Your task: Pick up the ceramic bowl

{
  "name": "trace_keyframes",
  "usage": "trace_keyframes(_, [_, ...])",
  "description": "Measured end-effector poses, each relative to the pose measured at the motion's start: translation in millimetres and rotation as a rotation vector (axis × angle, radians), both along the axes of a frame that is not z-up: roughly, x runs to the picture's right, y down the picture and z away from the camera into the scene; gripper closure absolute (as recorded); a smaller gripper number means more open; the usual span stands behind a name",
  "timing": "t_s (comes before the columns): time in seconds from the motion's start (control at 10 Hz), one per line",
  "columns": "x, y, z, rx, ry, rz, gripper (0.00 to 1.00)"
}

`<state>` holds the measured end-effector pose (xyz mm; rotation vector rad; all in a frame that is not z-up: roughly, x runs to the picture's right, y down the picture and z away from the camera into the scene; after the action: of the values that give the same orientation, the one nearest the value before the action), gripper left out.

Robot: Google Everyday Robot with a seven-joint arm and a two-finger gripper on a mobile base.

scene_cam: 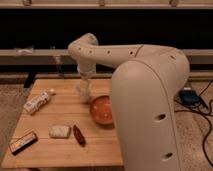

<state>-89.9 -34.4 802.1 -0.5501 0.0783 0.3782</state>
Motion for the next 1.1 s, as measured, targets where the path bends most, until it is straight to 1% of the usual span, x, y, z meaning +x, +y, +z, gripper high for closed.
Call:
trace_keyframes(0.9, [-0.4,-0.8,1.3,0.000,-0.002,-0.002,0.20])
trace_keyframes(1.0, [1.3,-1.2,4.2,-0.008,-0.008,-0.005,0.20])
trace_keyframes(1.1, [9.3,1.0,10.1,-0.022,-0.011,0.001,0.20])
